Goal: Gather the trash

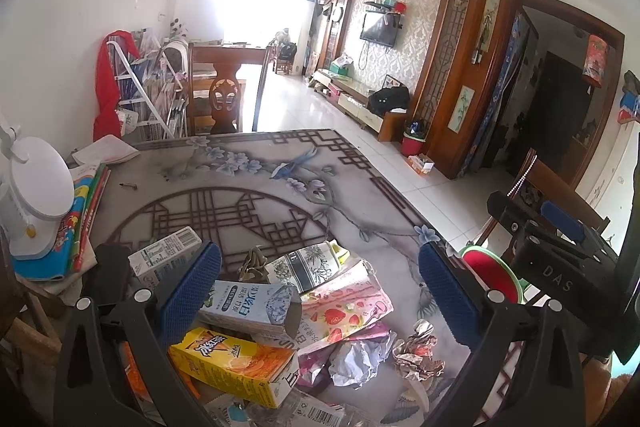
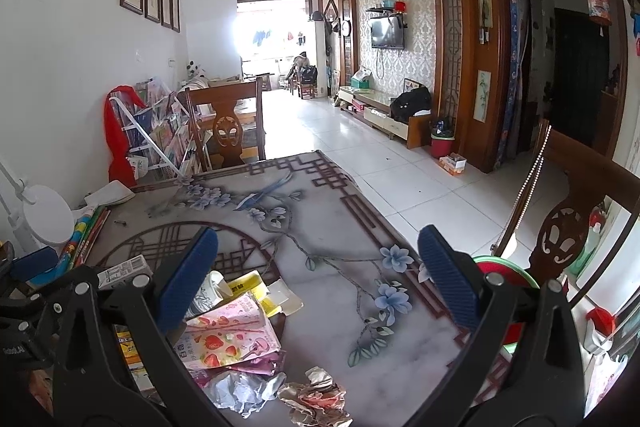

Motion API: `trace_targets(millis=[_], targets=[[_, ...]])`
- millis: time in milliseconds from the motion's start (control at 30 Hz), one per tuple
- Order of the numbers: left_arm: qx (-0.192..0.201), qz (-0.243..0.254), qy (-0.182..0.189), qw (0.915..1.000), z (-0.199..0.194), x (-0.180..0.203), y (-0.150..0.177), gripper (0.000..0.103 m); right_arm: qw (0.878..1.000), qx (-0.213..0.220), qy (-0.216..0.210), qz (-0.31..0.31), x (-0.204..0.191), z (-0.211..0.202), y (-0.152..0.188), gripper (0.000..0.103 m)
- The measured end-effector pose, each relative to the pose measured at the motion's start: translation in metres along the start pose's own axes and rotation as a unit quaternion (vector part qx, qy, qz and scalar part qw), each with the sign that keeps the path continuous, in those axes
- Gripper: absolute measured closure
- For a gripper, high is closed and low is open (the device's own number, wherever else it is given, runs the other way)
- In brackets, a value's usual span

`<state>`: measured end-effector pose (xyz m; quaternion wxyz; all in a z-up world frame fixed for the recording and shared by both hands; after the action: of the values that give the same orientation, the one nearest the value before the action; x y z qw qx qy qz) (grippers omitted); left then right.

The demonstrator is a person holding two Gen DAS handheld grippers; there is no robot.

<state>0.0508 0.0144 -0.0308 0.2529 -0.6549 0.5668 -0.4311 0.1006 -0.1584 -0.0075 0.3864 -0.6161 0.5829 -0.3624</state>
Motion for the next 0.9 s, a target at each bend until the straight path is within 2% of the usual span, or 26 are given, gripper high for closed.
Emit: trace_targets(millis=[900], targets=[[0.002,-0.002,-0.002,1.0,0.0015,0.001,0.0006,0.008,1.0,0.001,0.008,-0.003,0.0069,-0.0011,0.0013,0.004]])
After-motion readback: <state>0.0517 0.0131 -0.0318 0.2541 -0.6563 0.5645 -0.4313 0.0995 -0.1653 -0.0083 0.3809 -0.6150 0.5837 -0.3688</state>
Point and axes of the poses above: each gripper's, at about its wrist camera, not at the fingertips, and z roughly the way its jaws point, x to its right, y to its underside, the point moved 7 cm from there along z, roughly the way its jaws point, and after that the axes turned 10 degrees about y, right-handed, at the moved point
